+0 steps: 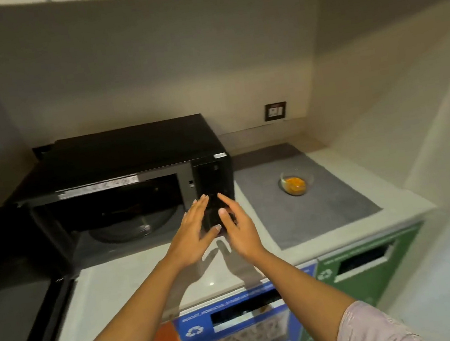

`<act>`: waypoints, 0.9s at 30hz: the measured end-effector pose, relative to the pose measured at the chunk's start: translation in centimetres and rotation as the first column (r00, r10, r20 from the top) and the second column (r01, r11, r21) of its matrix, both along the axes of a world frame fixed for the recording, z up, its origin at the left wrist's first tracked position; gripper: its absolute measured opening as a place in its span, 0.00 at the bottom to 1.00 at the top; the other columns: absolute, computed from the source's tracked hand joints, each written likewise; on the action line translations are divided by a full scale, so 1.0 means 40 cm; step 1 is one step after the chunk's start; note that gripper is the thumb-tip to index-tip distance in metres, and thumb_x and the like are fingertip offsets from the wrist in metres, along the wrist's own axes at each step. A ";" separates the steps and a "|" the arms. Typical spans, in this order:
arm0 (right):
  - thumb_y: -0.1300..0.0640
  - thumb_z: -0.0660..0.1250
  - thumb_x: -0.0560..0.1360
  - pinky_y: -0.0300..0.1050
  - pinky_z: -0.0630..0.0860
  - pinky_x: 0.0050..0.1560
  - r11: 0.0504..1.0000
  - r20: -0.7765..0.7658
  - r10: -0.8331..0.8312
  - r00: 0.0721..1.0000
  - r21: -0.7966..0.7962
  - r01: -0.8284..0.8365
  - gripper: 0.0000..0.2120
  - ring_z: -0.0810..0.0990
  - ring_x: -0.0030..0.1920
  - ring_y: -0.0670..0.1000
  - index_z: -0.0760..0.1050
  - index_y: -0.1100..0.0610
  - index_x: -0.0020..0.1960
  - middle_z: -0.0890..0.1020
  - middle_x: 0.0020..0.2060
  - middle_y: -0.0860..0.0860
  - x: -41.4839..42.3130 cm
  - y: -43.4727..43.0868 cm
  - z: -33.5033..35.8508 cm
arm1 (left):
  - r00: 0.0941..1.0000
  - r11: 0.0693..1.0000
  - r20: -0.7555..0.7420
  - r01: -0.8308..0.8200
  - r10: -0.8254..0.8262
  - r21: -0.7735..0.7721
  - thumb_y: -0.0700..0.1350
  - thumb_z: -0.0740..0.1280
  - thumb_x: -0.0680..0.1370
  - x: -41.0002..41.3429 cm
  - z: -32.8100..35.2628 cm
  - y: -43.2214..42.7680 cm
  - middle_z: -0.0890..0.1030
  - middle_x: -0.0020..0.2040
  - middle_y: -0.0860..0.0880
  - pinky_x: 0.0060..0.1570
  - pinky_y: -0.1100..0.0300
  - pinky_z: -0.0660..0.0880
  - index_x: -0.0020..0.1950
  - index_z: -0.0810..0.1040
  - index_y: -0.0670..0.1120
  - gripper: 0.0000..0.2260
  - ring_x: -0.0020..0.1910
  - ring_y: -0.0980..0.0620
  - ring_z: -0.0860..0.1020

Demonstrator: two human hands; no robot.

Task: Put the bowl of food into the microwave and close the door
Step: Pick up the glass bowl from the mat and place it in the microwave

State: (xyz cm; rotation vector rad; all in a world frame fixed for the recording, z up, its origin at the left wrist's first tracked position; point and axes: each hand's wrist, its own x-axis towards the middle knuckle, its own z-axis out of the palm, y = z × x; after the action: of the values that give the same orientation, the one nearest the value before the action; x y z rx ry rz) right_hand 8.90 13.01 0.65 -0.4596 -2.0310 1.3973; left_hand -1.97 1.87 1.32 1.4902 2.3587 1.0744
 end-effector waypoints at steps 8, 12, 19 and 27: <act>0.42 0.58 0.80 0.39 0.68 0.66 0.973 -0.006 -0.224 0.975 -0.066 0.223 0.20 0.69 0.69 0.40 0.66 0.38 0.72 0.70 0.69 0.37 0.118 0.282 -0.009 | 0.984 0.992 0.128 0.117 -0.121 0.037 0.59 0.61 0.78 0.101 -0.017 0.330 0.49 0.81 0.57 0.73 0.59 0.53 0.79 0.48 0.57 0.33 0.79 0.56 0.49; 0.48 0.60 0.81 0.40 0.69 0.67 0.952 0.008 -0.284 0.959 -0.113 0.283 0.21 0.71 0.70 0.46 0.68 0.48 0.73 0.72 0.71 0.46 0.135 0.430 -0.033 | 0.967 0.995 0.236 0.087 -0.096 0.048 0.57 0.62 0.79 0.113 -0.038 0.475 0.49 0.81 0.55 0.74 0.58 0.51 0.79 0.49 0.56 0.33 0.79 0.54 0.49; 0.55 0.61 0.81 0.52 0.71 0.68 0.918 0.120 -0.334 0.935 -0.184 0.352 0.22 0.74 0.68 0.57 0.65 0.58 0.74 0.74 0.69 0.57 0.140 0.657 -0.076 | 0.917 0.999 0.398 -0.026 0.016 0.020 0.52 0.63 0.79 0.094 -0.088 0.676 0.53 0.80 0.52 0.75 0.53 0.58 0.79 0.53 0.54 0.31 0.78 0.49 0.57; 0.62 0.62 0.80 0.43 0.68 0.62 0.863 0.218 -0.239 0.946 -0.398 0.310 0.29 0.68 0.72 0.56 0.55 0.58 0.78 0.64 0.76 0.59 0.117 0.870 -0.123 | 0.809 0.984 0.567 -0.177 0.155 -0.015 0.48 0.64 0.79 0.073 -0.137 0.854 0.56 0.80 0.46 0.75 0.44 0.60 0.78 0.56 0.47 0.30 0.77 0.45 0.60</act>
State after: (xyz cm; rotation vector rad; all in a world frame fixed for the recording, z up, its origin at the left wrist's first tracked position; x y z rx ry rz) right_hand 13.60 47.82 -4.29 -1.0440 -1.6790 1.6650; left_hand 0.95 36.04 -4.18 0.8088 2.0597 1.3771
